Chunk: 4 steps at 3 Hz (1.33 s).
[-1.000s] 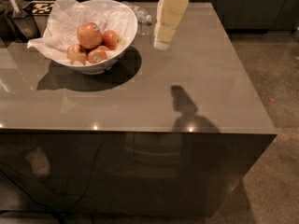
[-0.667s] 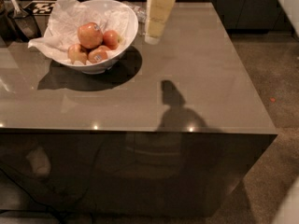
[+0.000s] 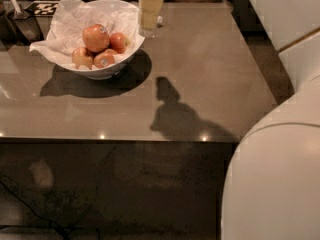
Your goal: Pick apple from white bowl
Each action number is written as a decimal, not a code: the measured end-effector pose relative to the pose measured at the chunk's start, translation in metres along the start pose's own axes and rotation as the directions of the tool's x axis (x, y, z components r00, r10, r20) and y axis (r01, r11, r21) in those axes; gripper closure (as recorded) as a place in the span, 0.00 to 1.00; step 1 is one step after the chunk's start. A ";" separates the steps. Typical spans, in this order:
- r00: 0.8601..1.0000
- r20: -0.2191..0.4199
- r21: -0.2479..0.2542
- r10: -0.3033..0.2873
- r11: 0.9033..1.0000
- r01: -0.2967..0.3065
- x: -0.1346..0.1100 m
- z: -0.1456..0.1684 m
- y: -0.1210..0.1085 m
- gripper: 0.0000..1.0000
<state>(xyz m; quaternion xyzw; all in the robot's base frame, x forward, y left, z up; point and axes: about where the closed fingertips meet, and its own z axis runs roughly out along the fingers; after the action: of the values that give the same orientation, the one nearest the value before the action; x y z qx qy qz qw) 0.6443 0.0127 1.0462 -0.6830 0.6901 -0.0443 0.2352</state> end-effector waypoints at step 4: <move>0.984 0.170 -0.041 -0.048 0.998 0.056 -0.090 0.106 -0.058 0.00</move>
Offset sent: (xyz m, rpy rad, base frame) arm 0.0814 0.0821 -0.0187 0.0194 0.1665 0.1398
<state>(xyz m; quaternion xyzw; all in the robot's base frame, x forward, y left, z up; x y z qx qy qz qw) 0.7346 0.1233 0.9978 -0.7072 0.6505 0.0233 0.2761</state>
